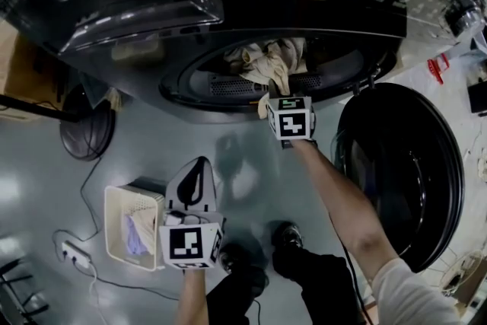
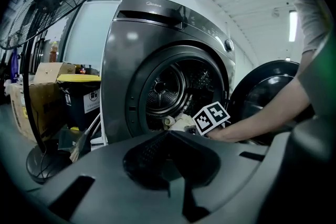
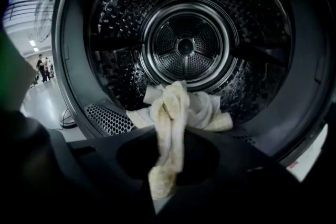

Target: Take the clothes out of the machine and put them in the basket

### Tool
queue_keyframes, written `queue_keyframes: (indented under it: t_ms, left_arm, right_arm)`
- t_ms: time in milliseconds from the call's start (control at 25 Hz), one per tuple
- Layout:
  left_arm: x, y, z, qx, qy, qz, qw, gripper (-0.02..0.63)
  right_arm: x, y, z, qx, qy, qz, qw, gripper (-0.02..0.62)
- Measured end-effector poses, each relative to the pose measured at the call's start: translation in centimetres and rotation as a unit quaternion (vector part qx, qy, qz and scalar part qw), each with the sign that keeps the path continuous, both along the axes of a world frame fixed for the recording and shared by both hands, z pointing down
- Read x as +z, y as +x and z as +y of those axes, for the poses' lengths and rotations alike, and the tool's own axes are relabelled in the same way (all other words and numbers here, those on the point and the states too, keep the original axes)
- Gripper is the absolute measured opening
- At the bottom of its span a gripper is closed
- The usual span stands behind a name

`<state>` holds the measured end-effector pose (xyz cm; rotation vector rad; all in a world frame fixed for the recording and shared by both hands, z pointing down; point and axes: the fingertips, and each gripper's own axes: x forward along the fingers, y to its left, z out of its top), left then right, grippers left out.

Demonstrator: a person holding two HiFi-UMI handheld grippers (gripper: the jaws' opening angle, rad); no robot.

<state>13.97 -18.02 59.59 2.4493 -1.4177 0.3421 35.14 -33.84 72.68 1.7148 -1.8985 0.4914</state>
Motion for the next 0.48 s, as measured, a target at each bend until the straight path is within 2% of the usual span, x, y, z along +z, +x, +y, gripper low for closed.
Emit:
queue_keyframes:
  t_ms: [40,280,480]
  left_arm:
    - [0.0,-0.2,0.0,-0.002,0.000,0.001,1.0000,0.018]
    - [-1.1,-0.4,0.9,-0.007,-0.007,0.005,0.9999,0.018]
    - [-4.1,0.2,1.7,-0.006,-0.012,0.009,0.9999,0.018]
  right_arm:
    - [-0.1,0.1,0.0,-0.003,-0.002,0.004,1.000,0.060]
    - [-2.8,0.0,1.0,-0.016,0.014,0.012,1.000,0.054]
    - [-7.7,0.1,2.5,-0.018,0.041,0.004,0.999,0.054]
